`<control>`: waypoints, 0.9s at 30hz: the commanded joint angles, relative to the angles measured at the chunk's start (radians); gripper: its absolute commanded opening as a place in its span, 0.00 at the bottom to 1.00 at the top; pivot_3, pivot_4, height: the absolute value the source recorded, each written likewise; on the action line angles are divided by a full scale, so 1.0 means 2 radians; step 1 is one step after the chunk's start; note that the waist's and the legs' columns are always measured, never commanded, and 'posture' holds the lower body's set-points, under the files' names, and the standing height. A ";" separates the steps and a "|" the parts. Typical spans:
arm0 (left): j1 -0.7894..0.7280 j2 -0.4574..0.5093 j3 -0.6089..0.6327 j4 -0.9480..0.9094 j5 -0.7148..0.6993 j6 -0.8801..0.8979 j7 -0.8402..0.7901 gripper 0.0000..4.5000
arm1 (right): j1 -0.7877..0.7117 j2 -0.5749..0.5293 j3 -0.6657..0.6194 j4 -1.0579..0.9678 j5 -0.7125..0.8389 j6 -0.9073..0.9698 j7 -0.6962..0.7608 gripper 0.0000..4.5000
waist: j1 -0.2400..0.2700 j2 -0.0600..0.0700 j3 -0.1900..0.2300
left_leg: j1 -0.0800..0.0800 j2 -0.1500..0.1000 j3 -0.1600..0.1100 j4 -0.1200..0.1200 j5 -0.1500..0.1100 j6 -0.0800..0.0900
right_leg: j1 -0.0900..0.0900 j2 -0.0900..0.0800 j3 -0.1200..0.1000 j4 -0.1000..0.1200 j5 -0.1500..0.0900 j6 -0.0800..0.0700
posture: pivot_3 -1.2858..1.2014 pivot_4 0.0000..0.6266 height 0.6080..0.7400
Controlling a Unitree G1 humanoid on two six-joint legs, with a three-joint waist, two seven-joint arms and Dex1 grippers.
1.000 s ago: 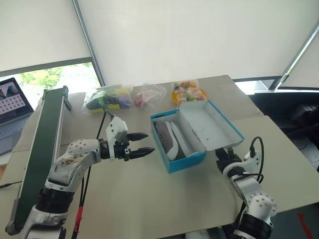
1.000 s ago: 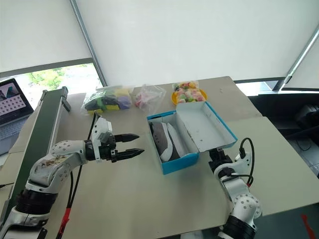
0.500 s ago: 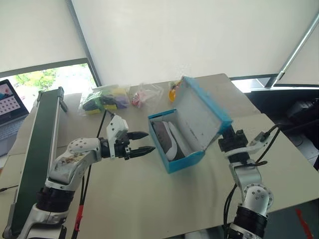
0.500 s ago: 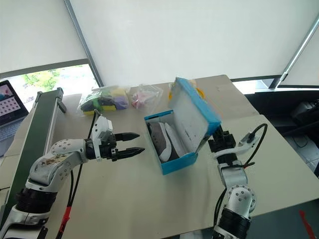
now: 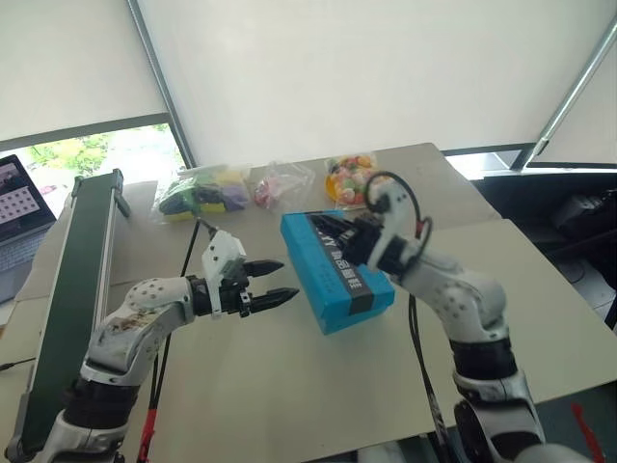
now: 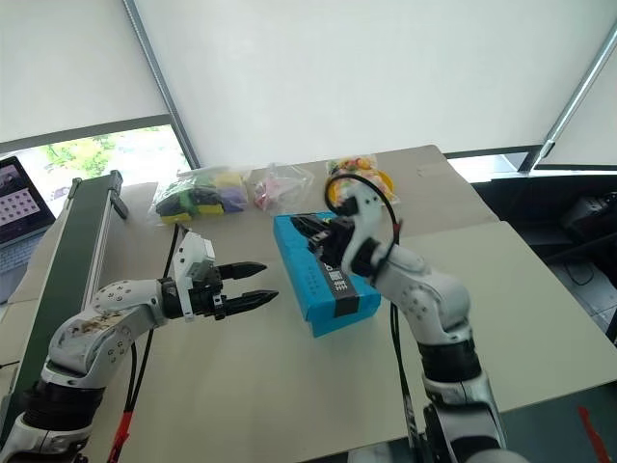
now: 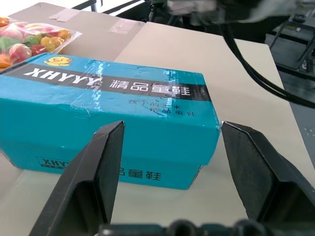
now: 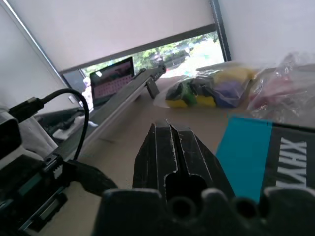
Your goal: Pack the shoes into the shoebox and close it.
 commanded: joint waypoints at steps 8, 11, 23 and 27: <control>0.044 0.000 0.049 -0.065 -0.012 0.008 0.056 0.73 | -0.118 0.040 0.094 0.415 -0.213 -0.123 0.045 0.01 | -0.001 0.000 -0.001 | -0.001 -0.001 0.000 0.001 0.000 0.000 | -0.002 -0.002 0.001 0.003 0.001 -0.002 | 0.52 0.24 0.29; 0.064 -0.004 0.068 -0.081 -0.013 0.011 0.078 0.73 | -0.118 0.041 0.086 0.463 -0.230 -0.144 0.056 0.01 | -0.001 0.000 -0.002 | 0.000 -0.001 -0.001 0.001 -0.002 0.000 | -0.002 -0.003 0.001 0.005 0.002 -0.003 | 0.52 0.24 0.29; 0.089 -0.067 0.178 -0.089 -0.029 0.031 0.225 0.73 | -0.080 0.058 -0.148 0.142 -0.035 -0.038 0.004 0.01 | 0.002 0.001 -0.003 | -0.005 0.000 -0.003 0.002 0.000 -0.004 | -0.003 0.000 -0.001 0.004 0.002 -0.003 | 0.52 0.24 0.29; 0.090 -0.090 0.196 -0.087 -0.030 0.023 0.259 0.73 | -0.070 0.062 -0.210 0.047 0.053 0.013 -0.031 0.01 | 0.000 0.001 -0.003 | -0.005 0.000 -0.003 0.002 0.001 -0.005 | -0.004 0.000 -0.001 0.004 0.002 -0.003 | 0.52 0.24 0.29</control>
